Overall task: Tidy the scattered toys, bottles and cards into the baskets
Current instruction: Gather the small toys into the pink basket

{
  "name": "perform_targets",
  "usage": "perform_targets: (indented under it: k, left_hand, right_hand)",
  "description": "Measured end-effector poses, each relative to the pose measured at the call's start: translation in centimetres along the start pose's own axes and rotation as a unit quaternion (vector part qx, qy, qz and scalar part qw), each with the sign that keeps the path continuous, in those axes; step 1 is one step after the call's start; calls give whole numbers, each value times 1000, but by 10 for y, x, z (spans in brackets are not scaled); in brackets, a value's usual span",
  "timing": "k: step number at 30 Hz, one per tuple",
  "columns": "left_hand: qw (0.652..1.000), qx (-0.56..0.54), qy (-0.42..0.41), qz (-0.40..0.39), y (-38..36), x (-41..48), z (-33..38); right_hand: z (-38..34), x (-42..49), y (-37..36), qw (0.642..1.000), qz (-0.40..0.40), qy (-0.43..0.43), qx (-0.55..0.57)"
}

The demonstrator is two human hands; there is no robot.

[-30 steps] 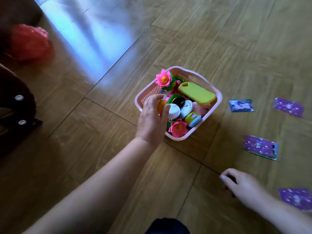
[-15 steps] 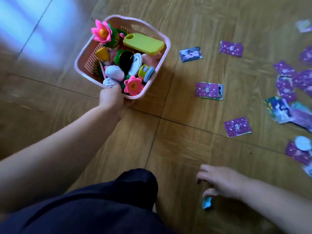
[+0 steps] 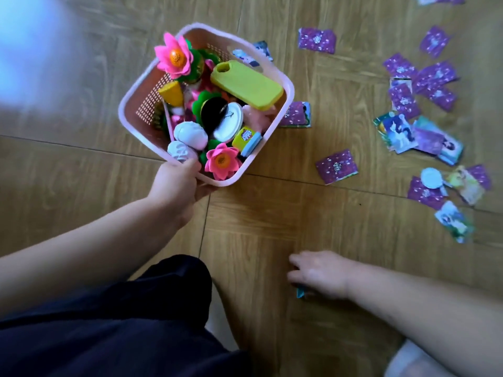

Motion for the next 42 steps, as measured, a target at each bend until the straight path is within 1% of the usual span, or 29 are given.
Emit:
perform_targets:
  k: [3, 6, 7, 9, 11, 12, 14, 15, 16, 17, 19, 21, 23, 27, 30, 31, 33, 35, 36, 38, 40, 42]
  left_hand:
    - [999, 20, 8, -38, -11, -12, -8]
    - [997, 38, 25, -63, -19, -17, -14]
    - [996, 46, 31, -65, -20, -18, -13]
    - [996, 46, 38, -60, -19, -17, -11]
    - [997, 34, 45, -56, -16, -17, -9]
    - [997, 30, 47, -57, -16, -17, -8]
    - [996, 28, 57, -68, -16, -17, -8]
    - [995, 27, 67, -74, -16, -18, -7]
    - [994, 25, 74, -81, -18, -18, -6]
    - [993, 15, 79, -85, -19, -17, -5]
    - [993, -9, 78, -85, -19, -17, -1]
    - [995, -10, 64, -79, -22, -18, 4]
    - [995, -11, 48, -90, -24, -21, 6]
    - [990, -11, 29, -141, -37, -21, 20]
    - [983, 48, 20, -174, -50, -13, 39]
    - [981, 68, 20, -182, -59, -6, 45]
    - [976, 92, 27, -195, -76, 2, 53]
    - [971, 102, 41, -213, -99, 10, 59]
    - [969, 103, 47, -221, -110, 13, 61]
    - [964, 108, 56, -237, -133, 21, 67]
    - [961, 119, 51, -243, -151, 27, 74]
    - [963, 125, 45, -233, -166, 37, 77]
  right_hand:
    - [8, 2, 1, 998, 7, -55, 0]
    - [22, -4, 16, 994, 64, -82, -18]
    - [23, -7, 27, 992, 101, -73, -1]
    - [17, -14, 54, 976, 213, -5, 37]
    - [4, -20, 84, 936, 340, 61, 71]
    - [-2, -21, 103, 909, 403, 65, 84]
    - [-9, -22, 144, 846, 518, 37, 123]
    - [-10, -20, 161, 822, 555, 14, 130]
    - [-7, -18, 176, 807, 579, -11, 120]
    - [-3, -15, 186, 800, 588, -38, 113]
    - [12, -11, 196, 785, 591, -113, 150]
    - [31, -15, 195, 749, 606, -191, 190]
    - [49, -26, 190, 712, 619, -242, 227]
    - [80, -50, 179, 643, 665, -292, 243]
    - [100, -61, 170, 583, 677, -317, 317]
    - [109, -66, 170, 557, 676, -330, 353]
    - [127, -76, 169, 506, 650, -364, 434]
    - [149, -89, 165, 469, 606, -390, 510]
    - [158, -95, 163, 459, 587, -396, 536]
    - [176, -110, 164, 440, 575, -403, 560]
    - [189, -121, 168, 422, 580, -403, 568]
    - [202, -128, 169, 403, 587, -398, 579]
Point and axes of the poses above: each hand's wrist, its own x-axis towards the middle knuckle, its own y-axis out of the back of the hand, z = x × y, the point moved 3 cm from there along x, towards the middle knuckle, and after that the axes turned 10 degrees about -z, right-handed, at the moved point
